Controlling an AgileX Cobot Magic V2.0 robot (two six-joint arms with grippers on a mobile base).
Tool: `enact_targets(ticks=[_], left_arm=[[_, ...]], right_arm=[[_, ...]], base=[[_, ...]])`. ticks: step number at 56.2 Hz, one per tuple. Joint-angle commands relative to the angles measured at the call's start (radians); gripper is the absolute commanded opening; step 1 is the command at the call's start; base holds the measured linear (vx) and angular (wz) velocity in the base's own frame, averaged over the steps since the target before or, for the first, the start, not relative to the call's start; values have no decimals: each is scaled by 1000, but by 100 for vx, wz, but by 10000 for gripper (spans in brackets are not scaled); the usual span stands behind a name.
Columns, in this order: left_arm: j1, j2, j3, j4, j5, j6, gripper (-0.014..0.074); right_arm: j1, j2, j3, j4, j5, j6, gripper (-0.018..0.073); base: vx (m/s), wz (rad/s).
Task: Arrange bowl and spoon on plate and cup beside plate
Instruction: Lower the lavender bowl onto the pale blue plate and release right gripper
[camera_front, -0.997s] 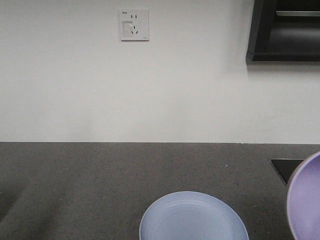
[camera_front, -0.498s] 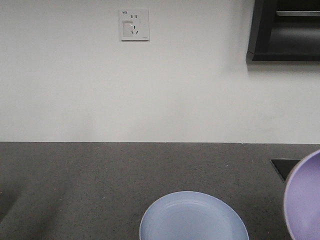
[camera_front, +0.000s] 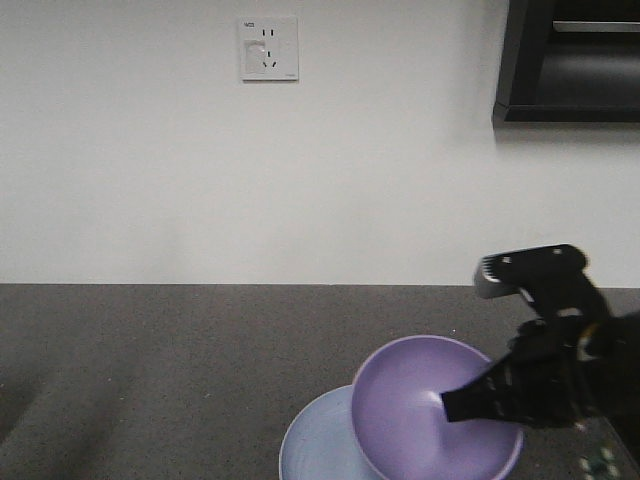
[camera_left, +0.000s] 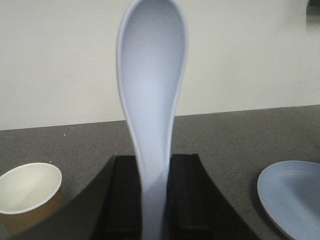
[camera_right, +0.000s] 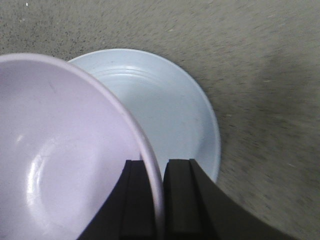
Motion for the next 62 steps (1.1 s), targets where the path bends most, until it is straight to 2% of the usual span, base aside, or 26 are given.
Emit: enact_targets(ticks=[1,15,32,41,56,62], left_arm=[[-5,4,-24,-21,-84,-6,0],[-5,4,-24,-21,-37,-6,0],[-5,4,-24,-21,-36,-6,0],[-5,4,-24,-21,-33,-7,0],[-5,4,-24,-21,-8,-10,0],[-5,4,-24,-21,13,-10,0]], right_arm=[[2,98,-117,42,-27,-25,-9],[2,361,-305,136,55,-61,-9],[2,432,-339,146,22,-62,21],[2,432,-337,149,27,-62,128],[2,431,-337,184,31,-62,442],[2,417,-338,179,18,-62,531]], base=[[0,0],[0,0],[0,0],[0,0],[0,0],[0,0]])
